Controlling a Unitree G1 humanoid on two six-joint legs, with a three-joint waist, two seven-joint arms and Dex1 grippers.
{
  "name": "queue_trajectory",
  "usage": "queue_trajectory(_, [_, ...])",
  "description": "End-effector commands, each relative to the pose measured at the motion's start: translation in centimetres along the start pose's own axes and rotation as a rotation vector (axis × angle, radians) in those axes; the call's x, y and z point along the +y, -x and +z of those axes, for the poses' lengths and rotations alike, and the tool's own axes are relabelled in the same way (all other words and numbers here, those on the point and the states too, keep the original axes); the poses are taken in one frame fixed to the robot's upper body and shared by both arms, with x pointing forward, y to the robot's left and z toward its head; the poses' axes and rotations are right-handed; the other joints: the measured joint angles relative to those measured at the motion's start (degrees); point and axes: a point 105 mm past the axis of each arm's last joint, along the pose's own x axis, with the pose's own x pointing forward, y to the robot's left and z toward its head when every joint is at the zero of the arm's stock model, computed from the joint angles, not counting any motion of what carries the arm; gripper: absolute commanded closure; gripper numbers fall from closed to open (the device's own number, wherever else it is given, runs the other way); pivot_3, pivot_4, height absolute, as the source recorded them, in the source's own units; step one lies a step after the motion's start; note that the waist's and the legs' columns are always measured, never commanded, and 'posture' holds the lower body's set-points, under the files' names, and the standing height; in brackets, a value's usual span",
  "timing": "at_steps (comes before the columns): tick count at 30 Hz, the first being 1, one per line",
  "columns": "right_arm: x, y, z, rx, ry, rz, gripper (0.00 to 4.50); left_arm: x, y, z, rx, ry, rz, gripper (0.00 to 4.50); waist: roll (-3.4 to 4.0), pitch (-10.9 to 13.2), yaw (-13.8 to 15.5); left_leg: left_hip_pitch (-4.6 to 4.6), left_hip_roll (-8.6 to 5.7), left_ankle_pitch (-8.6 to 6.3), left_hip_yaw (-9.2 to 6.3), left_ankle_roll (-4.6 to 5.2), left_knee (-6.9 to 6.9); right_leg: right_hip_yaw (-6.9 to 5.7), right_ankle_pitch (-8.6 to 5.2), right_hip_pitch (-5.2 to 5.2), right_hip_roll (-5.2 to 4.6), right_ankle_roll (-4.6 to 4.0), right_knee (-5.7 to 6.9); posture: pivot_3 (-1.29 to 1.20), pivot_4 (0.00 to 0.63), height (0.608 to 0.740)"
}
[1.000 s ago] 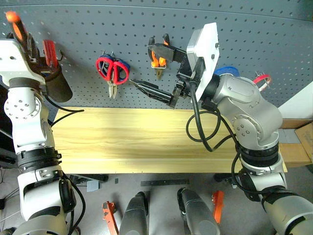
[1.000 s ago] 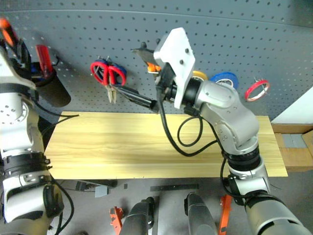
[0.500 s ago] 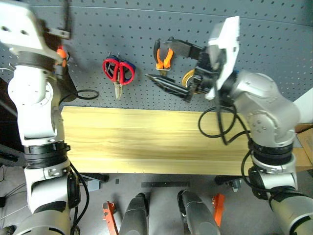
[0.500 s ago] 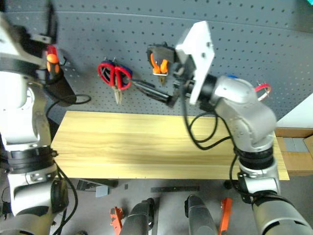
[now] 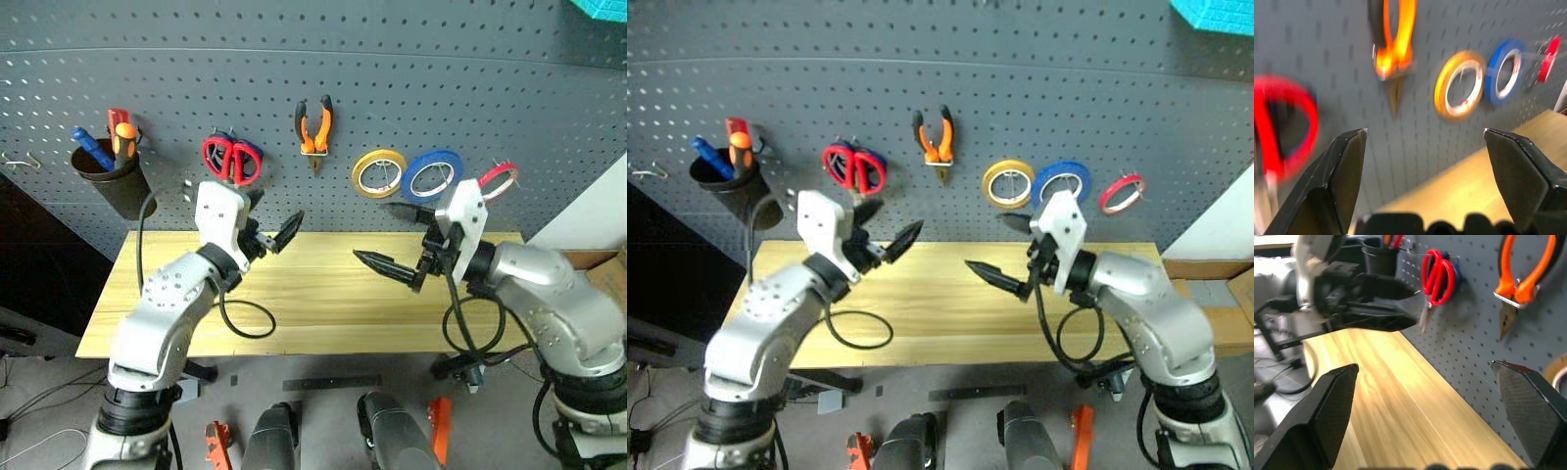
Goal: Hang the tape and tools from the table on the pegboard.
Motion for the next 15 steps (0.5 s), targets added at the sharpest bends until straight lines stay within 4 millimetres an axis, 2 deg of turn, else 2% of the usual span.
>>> queue_trajectory(1, [-0.4,0.2,-3.4,0.027,0.015,-0.105,0.00,1.5,1.3,-1.5,-0.001,-0.010,0.115,0.43,0.00,-0.8,0.1,0.30,-0.04,-0.01,0.01,0.00,-0.05,0.00,-0.01,0.31,0.01,0.00,-0.07,-0.07,0.087,0.740])
queue_trajectory(3, [-0.9,0.4,-5.4,0.044,0.011,-0.172,0.00,2.1,1.9,-3.0,0.025,-0.034,0.158,0.43,0.00,-1.2,0.2,0.86,-0.09,-0.02,0.07,0.01,-0.09,0.05,-0.04,0.83,0.03,0.01,-0.16,-0.06,0.078,0.740])
queue_trajectory(7, [-3.3,1.2,-10.1,0.087,-0.016,-0.426,0.00,4.4,3.8,-7.4,0.117,-0.037,0.303,0.43,-0.02,-2.8,0.1,1.57,0.03,-0.01,0.28,0.00,-0.11,0.28,-0.21,1.39,0.21,0.12,-0.23,-0.05,0.056,0.740])
queue_trajectory(11, [-4.3,2.6,-13.7,0.150,-0.004,-0.522,0.00,5.9,4.9,-10.1,0.171,-0.054,0.397,0.43,0.06,-4.0,0.2,2.08,0.07,-0.01,0.28,0.01,-0.09,0.30,-0.33,2.00,0.27,-0.11,-0.33,-0.04,0.035,0.740])
queue_trajectory(15, [-5.5,3.9,-16.0,0.183,-0.062,-0.613,0.00,7.5,5.9,-11.2,0.178,-0.068,0.484,0.43,0.04,-4.9,0.2,2.34,0.07,-0.02,0.29,0.01,-0.14,0.31,-0.34,2.24,0.26,-0.13,-0.44,-0.03,0.021,0.740])
